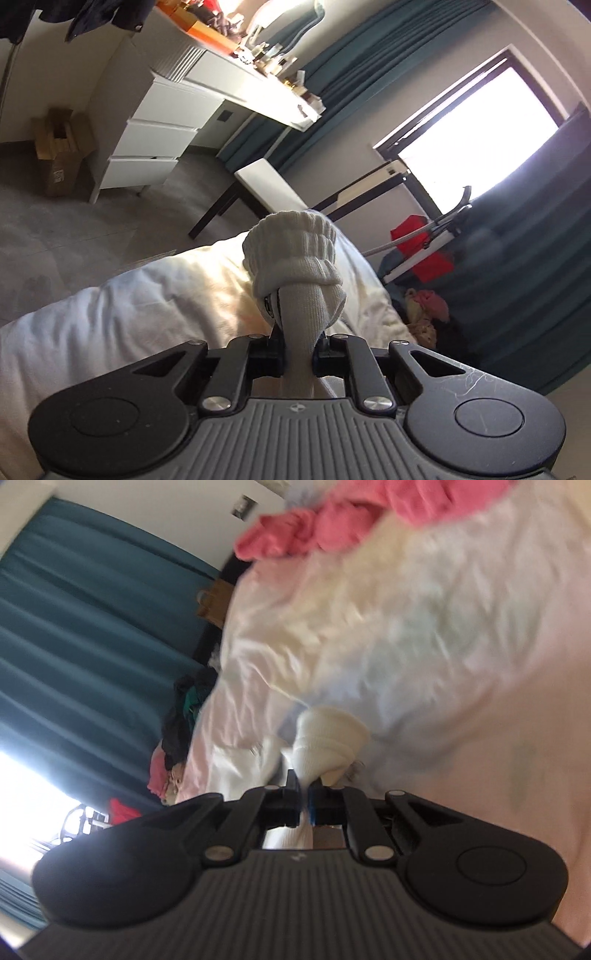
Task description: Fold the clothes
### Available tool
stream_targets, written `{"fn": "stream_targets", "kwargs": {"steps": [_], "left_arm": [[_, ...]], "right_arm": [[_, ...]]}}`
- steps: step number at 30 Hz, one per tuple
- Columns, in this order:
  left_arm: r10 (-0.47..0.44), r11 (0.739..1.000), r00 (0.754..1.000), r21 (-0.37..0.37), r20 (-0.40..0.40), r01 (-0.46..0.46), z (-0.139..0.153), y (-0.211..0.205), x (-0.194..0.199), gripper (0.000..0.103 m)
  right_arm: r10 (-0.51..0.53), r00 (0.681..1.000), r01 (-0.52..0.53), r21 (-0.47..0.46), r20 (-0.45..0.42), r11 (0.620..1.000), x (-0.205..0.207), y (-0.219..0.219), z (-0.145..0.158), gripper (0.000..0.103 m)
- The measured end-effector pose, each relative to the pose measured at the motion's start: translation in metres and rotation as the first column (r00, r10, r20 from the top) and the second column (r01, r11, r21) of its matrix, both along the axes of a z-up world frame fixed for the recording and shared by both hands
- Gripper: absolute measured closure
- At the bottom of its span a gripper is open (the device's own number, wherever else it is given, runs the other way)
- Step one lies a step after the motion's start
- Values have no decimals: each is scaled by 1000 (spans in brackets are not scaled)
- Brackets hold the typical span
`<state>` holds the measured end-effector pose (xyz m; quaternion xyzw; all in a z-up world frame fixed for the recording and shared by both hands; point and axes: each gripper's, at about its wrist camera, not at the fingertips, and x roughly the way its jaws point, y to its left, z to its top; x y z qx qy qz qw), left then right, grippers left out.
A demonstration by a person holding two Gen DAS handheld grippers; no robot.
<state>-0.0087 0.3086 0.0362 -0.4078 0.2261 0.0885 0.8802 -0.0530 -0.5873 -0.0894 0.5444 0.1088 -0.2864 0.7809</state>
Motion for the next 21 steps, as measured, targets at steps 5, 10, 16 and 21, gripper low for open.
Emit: {"fn": "stream_targets", "kwargs": {"steps": [5, 10, 16, 21], "left_arm": [[8, 1000, 1000, -1, 2, -8, 24, -9, 45, 90], [55, 998, 997, -5, -57, -55, 22, -8, 134, 90], [110, 993, 980, 63, -167, -100, -8, -23, 246, 89], [106, 992, 961, 90, -255, -86, -44, -37, 318, 89]], "right_arm": [[14, 1000, -15, -88, -18, 996, 49, -19, 33, 96], [55, 993, -80, -243, -108, 967, 165, -17, 69, 96], [52, 968, -139, -347, -247, 928, 320, -14, 61, 96], [54, 934, -181, -338, -352, 924, 405, -26, 5, 96]]}}
